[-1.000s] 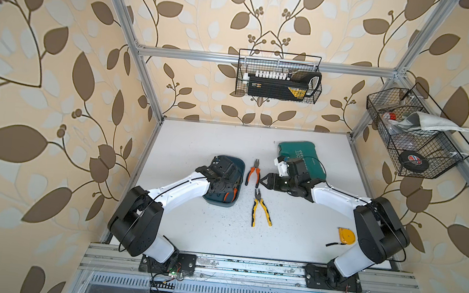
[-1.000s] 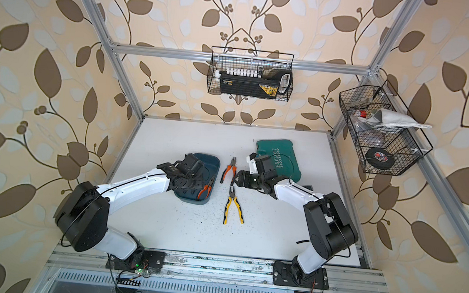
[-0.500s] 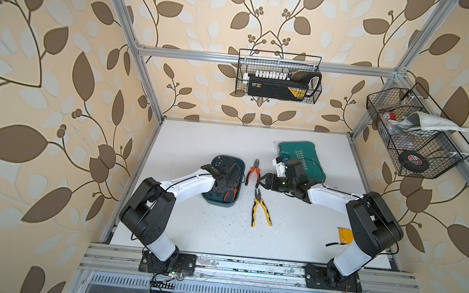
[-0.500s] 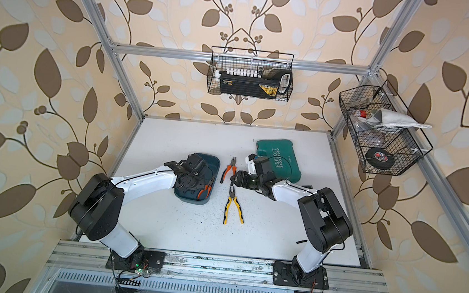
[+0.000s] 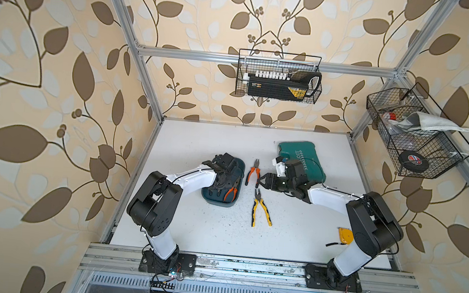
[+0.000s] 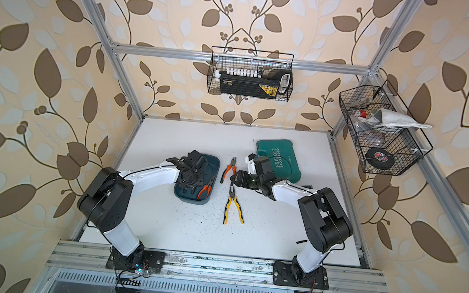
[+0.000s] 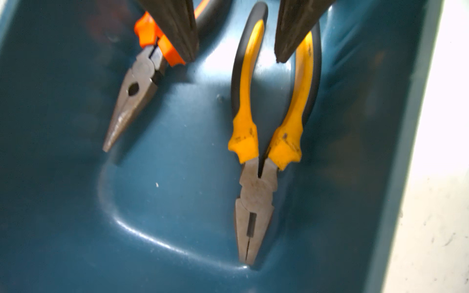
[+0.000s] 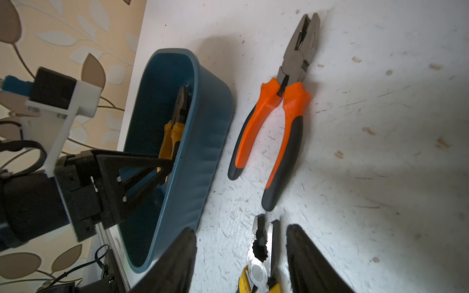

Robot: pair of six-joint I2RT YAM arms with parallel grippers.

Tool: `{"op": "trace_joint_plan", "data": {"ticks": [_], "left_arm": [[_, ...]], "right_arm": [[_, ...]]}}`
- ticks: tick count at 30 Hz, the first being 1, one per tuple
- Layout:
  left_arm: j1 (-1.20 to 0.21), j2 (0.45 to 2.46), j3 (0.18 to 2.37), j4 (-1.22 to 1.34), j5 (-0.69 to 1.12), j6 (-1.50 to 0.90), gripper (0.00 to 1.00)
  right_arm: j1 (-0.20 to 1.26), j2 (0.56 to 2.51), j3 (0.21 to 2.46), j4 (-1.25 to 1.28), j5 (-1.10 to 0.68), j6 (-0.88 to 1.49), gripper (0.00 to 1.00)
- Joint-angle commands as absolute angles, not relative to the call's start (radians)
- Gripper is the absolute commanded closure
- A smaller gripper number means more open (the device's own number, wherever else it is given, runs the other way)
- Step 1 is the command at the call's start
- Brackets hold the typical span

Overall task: Take the pliers out of the storage box
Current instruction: Pick up the pliers from the storage box.

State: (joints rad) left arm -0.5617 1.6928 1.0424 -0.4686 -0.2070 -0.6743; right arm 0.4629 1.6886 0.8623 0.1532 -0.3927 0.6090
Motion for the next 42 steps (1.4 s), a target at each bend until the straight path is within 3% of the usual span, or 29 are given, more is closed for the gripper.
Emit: {"op": "trace_joint_plan", "data": {"ticks": [1, 30, 32, 37, 42], "left_arm": [[-0.554, 1.71, 1.087, -0.464, -0.215, -0.641, 0.47], [-0.535, 1.854, 1.126, -0.46, -0.223, -0.639, 0.61], [-0.533, 1.866, 1.125, -0.458, -0.219, -0.64, 0.66], [-0.532, 1.87, 1.123, -0.454, -0.207, -0.641, 0.98], [-0.532, 1.838, 1.117, -0.463, -0.21, -0.64, 1.0]], "right_arm": [[0.466, 1.701, 0.888, 0.144, -0.397, 0.598, 0.41], [0.466, 1.722, 0.913, 0.129, -0.406, 0.595, 0.41], [0.466, 1.718, 0.914, 0.126, -0.405, 0.592, 0.41], [0.465, 1.716, 0.913, 0.126, -0.403, 0.592, 0.41], [0.465, 1.716, 0.916, 0.125, -0.406, 0.592, 0.41]]}}
